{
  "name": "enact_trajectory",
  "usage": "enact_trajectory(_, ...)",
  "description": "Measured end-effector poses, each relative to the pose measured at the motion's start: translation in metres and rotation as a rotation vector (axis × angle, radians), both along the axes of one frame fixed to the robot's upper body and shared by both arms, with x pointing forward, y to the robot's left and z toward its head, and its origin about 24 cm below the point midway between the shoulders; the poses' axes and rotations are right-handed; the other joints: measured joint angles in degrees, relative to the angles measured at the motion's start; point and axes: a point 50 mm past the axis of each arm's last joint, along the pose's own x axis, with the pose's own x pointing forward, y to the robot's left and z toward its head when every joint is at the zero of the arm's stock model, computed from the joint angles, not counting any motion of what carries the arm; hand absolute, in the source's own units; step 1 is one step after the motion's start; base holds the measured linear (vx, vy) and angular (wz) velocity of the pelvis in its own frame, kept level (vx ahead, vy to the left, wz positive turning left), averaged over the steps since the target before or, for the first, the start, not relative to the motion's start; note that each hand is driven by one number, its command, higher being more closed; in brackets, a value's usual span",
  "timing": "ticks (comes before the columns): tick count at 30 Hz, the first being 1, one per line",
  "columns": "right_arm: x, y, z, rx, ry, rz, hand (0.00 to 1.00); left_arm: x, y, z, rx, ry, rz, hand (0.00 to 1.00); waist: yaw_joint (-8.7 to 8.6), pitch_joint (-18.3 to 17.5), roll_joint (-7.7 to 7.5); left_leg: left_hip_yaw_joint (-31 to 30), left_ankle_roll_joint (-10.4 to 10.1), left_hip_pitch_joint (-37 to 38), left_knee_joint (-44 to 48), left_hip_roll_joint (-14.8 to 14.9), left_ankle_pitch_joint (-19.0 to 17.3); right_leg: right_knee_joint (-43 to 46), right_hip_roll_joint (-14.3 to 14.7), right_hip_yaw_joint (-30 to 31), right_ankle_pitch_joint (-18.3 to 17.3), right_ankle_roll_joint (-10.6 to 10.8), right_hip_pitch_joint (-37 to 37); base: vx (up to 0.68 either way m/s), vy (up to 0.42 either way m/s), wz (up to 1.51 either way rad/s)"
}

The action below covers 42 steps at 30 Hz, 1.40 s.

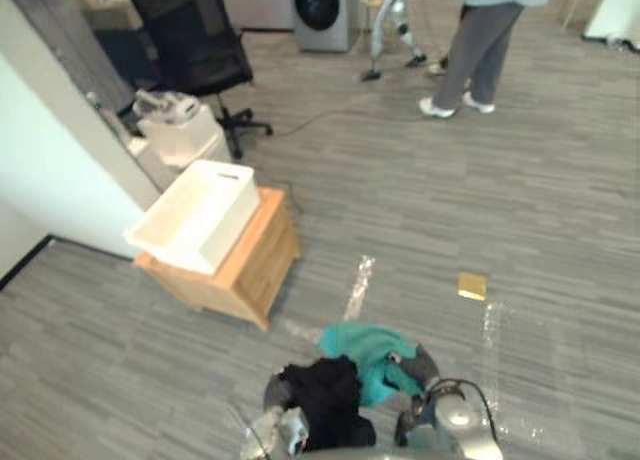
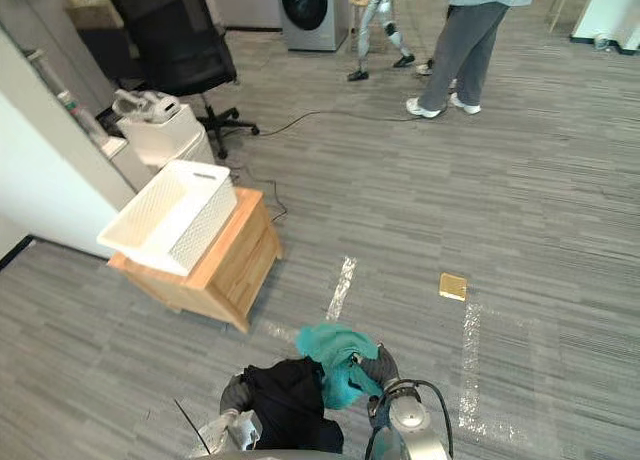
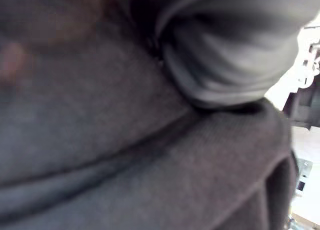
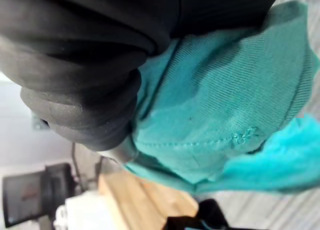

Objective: Tidy the bed and pick cloth on bed and put in laundry

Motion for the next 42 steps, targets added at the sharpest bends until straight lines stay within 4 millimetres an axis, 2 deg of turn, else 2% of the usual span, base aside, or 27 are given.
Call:
enact_trajectory(2,0.0,-0.001,0.0,-0.002,0.002,-0.005,1.0,0.002,-0.001,0.001,-0.002,-0.008,-0.006,1.0,-0.17,0.7,-0.87,6.2,-0.5,-0.7,-9.5,-0.2,-1.1,-2.0,-0.2,-1.7,-0.7,0.2,2.5,0.34,-0.157,0.26)
enact_trajectory(6,0.001,-0.008,0.001,-0.019,-0.005,-0.038,1.0,0.01,-0.004,0.006,0.029,-0.048,-0.063,1.0,-0.5,0.8,-2.14,29.9,0.9,3.0,-40.5,-3.3,-0.9,-5.7,-1.1,-9.6,-3.6,3.5,8.4,0.42,-0.059,0.96)
enact_trajectory(7,0.002,-0.009,0.001,-0.026,-0.008,-0.042,1.0,0.01,-0.004,0.006,0.032,-0.051,-0.063,1.0,-0.35,0.6,-2.13,31.2,1.9,3.6,-42.1,-3.5,-0.3,-5.4,-1.1,-10.5,-4.3,4.1,8.8,0.43,0.007,0.87)
enact_trajectory(8,0.002,-0.011,0.002,-0.038,-0.012,-0.046,1.0,0.009,-0.003,0.006,0.035,-0.048,-0.062,1.0,-0.33,0.5,-1.9,32.4,4.6,4.7,-45.4,-3.9,1.5,-5.3,-0.7,-12.1,-5.4,5.5,10.3,0.46,0.039,0.91)
enact_trajectory(9,0.002,-0.009,0.001,-0.032,-0.009,-0.055,1.0,0.008,-0.002,0.005,0.041,-0.033,-0.065,1.0,-0.34,0.2,-3.1,31.7,9.8,5.8,-45.4,-6.1,0.9,-4.4,-2.3,-14.3,-6.4,7.1,12.4,0.48,0.058,0.83)
enact_trajectory(10,0.001,-0.008,0.001,-0.03,-0.007,-0.052,1.0,0.007,-0.001,0.004,0.043,-0.027,-0.062,1.0,-0.11,-0.1,-3.99,31.4,9.3,6.2,-45.9,-7.2,0.1,-2.0,-3.5,-14.6,-6.9,7.9,11.9,0.5,0.124,0.7)
enact_trajectory(11,0.003,-0.004,0.002,-0.02,-0.015,-0.05,1.0,0.005,0.002,0.003,0.051,-0.018,-0.052,1.0,-0.23,-0.3,-5.63,30.3,9.1,7.8,-48.2,-10.1,-0.6,8.5,-7.0,-14.6,-8.8,10.3,8.7,0.4,0.142,0.46)
enact_trajectory(12,0.004,-0.002,0.002,-0.012,-0.019,-0.052,1.0,0.003,0.003,0.002,0.058,-0.011,-0.055,1.0,-0.33,-0.4,-6.23,29.3,9.3,8.8,-49.9,-12.0,-0.4,17.4,-9.7,-14.4,-9.1,10.3,5.6,0.51,0.194,0.8)
enact_trajectory(13,0.004,0.001,0.003,-0.001,-0.025,-0.055,1.0,0.005,0.004,0.003,0.074,-0.018,-0.066,1.0,-1.2,-0.5,-7.07,26.7,9.3,10.5,-52.1,-14.7,-0.5,32.6,-13.6,-12.8,-7.3,8.4,-0.3,0.52,0.149,1.25)
enact_trajectory(14,0.004,0.003,0.004,0.01,-0.025,-0.06,1.0,0.008,0.006,0.004,0.097,-0.027,-0.083,1.0,-2.76,-0.2,-7.47,23.5,8.9,13.1,-53.8,-16.7,-0.6,46.4,-14.8,-8.0,-7.8,9.3,-5.5,0.53,0.101,1.49)
enact_trajectory(16,0.0,0.006,0.003,0.028,-0.019,-0.074,1.0,0.008,0.009,0.004,0.14,-0.034,-0.122,1.0,-3.95,0.4,-6.71,18.7,8.5,18.2,-56.2,-17.9,-0.4,52.6,-16.4,-7.6,-9.2,9.3,-8.4,0.58,-0.015,1.64)
enact_trajectory(18,0.001,0.01,0.004,0.042,-0.026,-0.073,1.0,0.009,0.015,0.007,0.176,-0.052,-0.143,1.0,-3.88,0.9,-5.56,14.5,7.0,22.8,-58.5,-18.3,-0.5,47.8,-19.2,-10.8,-10.7,7.3,-11.0,0.62,-0.123,1.37)
enact_trajectory(21,0.007,0.012,0.01,0.06,-0.07,-0.07,1.0,0.017,0.017,0.01,0.219,-0.081,-0.175,1.0,-3.7,1.0,-5.44,8.2,3.5,24.7,-60.3,-17.9,-1.0,21.1,-16.3,-5.9,-9.0,8.1,-15.9,0.34,-0.211,1.01)
enact_trajectory(23,0.003,0.005,0.007,0.065,-0.056,-0.102,1.0,0.02,0.012,0.005,0.218,-0.071,-0.202,1.0,-3.8,1.0,-5.74,3.4,0.0,26.2,-60.0,-16.9,-2.9,0.7,-13.8,8.6,-0.8,10.2,-17.1,0.43,-0.427,1.25)
enact_trajectory(25,-0.003,0.004,0.004,0.079,-0.034,-0.123,1.0,0.016,0.013,0.0,0.221,-0.043,-0.202,1.0,-3.93,0.8,-6.21,1.1,-3.0,28.8,-59.5,-15.6,-4.6,-1.0,-13.3,13.7,1.7,9.5,-16.9,0.43,-0.491,1.11)
enact_trajectory(26,-0.01,0.006,0.001,0.103,-0.014,-0.135,1.0,0.008,0.019,-0.003,0.236,-0.019,-0.201,1.0,-4.24,0.2,-7.69,-1.2,-6.1,31.7,-59.4,-14.8,-6.4,2.5,-13.6,13.5,3.6,6.9,-16.9,0.5,-0.657,1.05)
enact_trajectory(27,-0.013,0.007,0.001,0.115,-0.009,-0.141,1.0,0.005,0.022,-0.005,0.245,-0.009,-0.2,1.0,-4.36,-0.3,-8.63,-2.4,-7.5,32.7,-59.4,-14.3,-7.3,5.5,-13.7,13.7,7.6,8.8,-17.2,0.4,-0.586,0.74)
enact_trajectory(28,-0.013,0.007,0.001,0.114,-0.009,-0.142,1.0,0.005,0.022,-0.005,0.245,-0.007,-0.199,1.0,-4.44,-0.3,-8.57,-2.7,-7.9,32.9,-59.4,-14.0,-7.5,6.3,-13.7,13.7,8.4,9.5,-17.3,0.43,-0.574,0.57)
enact_trajectory(29,-0.012,-0.003,0.001,0.101,-0.014,-0.144,1.0,0.001,0.017,-0.009,0.212,0.014,-0.164,1.0,-4.72,-1.3,-3.35,-3.6,-10.4,31.7,-56.8,-6.6,-7.8,12.5,-8.7,9.8,4.0,10.7,-18.9,0.4,-0.536,0.58)
enact_trajectory(30,-0.002,-0.009,0.006,0.094,-0.045,-0.153,1.0,0.004,0.015,-0.007,0.199,0.006,-0.144,1.0,-5.14,-1.2,-1.77,-2.9,-8.3,27.3,-51.2,-3.3,-4.1,13.2,-7.6,6.9,2.3,8.7,-18.8,0.39,-0.54,0.67)
enact_trajectory(32,-0.001,-0.016,0.008,0.089,-0.055,-0.177,1.0,0.009,0.009,-0.006,0.177,-0.006,-0.135,1.0,-5.74,-0.5,-2.89,5.4,-2.9,24.5,-45.2,-0.2,0.2,9.7,-7.3,3.4,2.3,7.3,-14.8,0.34,-0.562,0.72)
enact_trajectory(33,-0.001,-0.023,0.01,0.085,-0.069,-0.205,1.0,0.012,0.003,-0.002,0.159,-0.025,-0.135,1.0,-5.76,-0.2,-3.26,12.5,-3.3,24.3,-42.3,0.2,-0.1,5.0,-6.9,1.1,2.9,6.2,-10.0,0.35,-0.558,0.68)
enact_trajectory(34,-0.002,-0.024,0.011,0.088,-0.072,-0.212,1.0,0.013,0.003,-0.001,0.157,-0.033,-0.137,1.0,-5.74,-0.2,-3.41,13.7,-3.2,24.2,-41.9,0.0,-0.2,4.2,-6.8,0.7,3.0,5.9,-9.1,0.27,-0.421,0.62)
enact_trajectory(38,-0.001,-0.041,0.018,0.11,-0.125,-0.288,1.0,0.031,0.001,0.02,0.151,-0.159,-0.141,1.0,-6.1,-0.2,-3.5,26.4,-1.2,22.6,-46.7,-5.8,-1.2,-2.8,-5.1,-5.4,3.5,4.4,-2.4,0.13,-0.161,0.56)
enact_trajectory(40,-0.006,-0.048,0.017,0.11,-0.119,-0.324,1.0,0.035,-0.002,0.024,0.147,-0.188,-0.153,1.0,-7.14,-0.6,-2.84,27.0,-1.7,24.3,-54.7,-7.5,-0.7,-3.3,-4.7,-9.0,3.3,4.1,-1.0,0.11,-0.037,0.93)
enact_trajectory(41,-0.007,-0.052,0.017,0.106,-0.12,-0.343,1.0,0.039,-0.007,0.026,0.142,-0.206,-0.185,1.0,-7.31,-0.1,-3.69,25.6,-4.0,25.7,-59.3,-9.5,0.7,0.0,-6.0,-10.9,1.2,4.4,-1.4,0.06,0.063,0.99)
enact_trajectory(42,-0.008,-0.053,0.017,0.107,-0.123,-0.354,1.0,0.041,-0.008,0.027,0.142,-0.215,-0.205,1.0,-7.71,0.3,-4.38,24.2,-3.7,25.8,-60.7,-10.5,1.4,4.6,-7.6,-11.8,-0.8,4.6,-2.6,0.0,0.124,0.95)
